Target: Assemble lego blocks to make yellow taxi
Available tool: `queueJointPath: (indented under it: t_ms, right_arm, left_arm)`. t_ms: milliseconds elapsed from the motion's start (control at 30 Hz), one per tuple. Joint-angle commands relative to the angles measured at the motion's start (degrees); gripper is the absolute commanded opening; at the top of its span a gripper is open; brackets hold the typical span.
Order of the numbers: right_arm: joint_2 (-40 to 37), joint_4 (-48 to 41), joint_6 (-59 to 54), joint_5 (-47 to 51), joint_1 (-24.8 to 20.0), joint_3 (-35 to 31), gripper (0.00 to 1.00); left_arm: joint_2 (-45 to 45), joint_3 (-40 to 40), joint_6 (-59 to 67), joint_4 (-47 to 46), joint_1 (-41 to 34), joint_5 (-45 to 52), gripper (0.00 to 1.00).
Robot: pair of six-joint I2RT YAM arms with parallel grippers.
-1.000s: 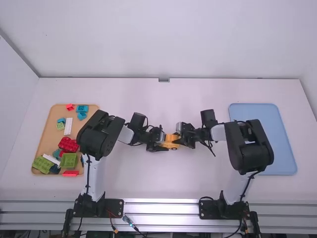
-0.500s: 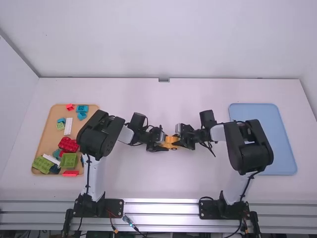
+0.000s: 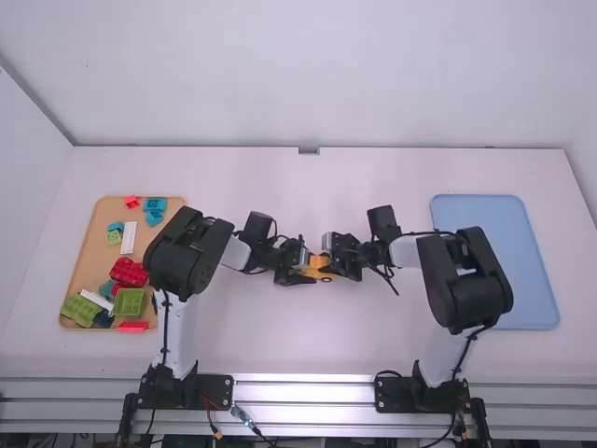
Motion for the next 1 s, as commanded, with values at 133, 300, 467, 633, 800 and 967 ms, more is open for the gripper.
queueJointPath:
  t_ms: [133,300,467,633,800,967]
  right_arm:
    - [0.9,-4.2,0.3,12.9,1.2,-0.8,0.00]
    - [0.9,-4.3,0.4,14.5,2.6,-0.7,0.00]
    - [0.9,-4.2,-0.7,16.5,4.8,-0.7,0.00]
    - [0.9,-4.4,-0.3,19.8,6.3,-0.7,0.00]
    - [0.9,-5.5,-0.3,23.3,7.5,-0.5,0.00]
    - [0.9,-6.9,-0.3,23.6,7.7,0.3,0.00]
  left_arm:
    - [0.5,-0.7,1.3,0.3,0.2,-2.8,0.40]
    - [0.5,-0.1,1.0,0.1,0.1,-2.7,0.40]
    - [0.5,0.0,1.0,0.1,0.1,-2.8,0.39]
    - [0.5,0.0,1.0,0.2,0.1,-2.8,0.39]
    - [0.5,0.1,1.0,0.2,0.1,-2.8,0.38]
    - [0.5,0.1,1.0,0.2,0.2,-2.8,0.38]
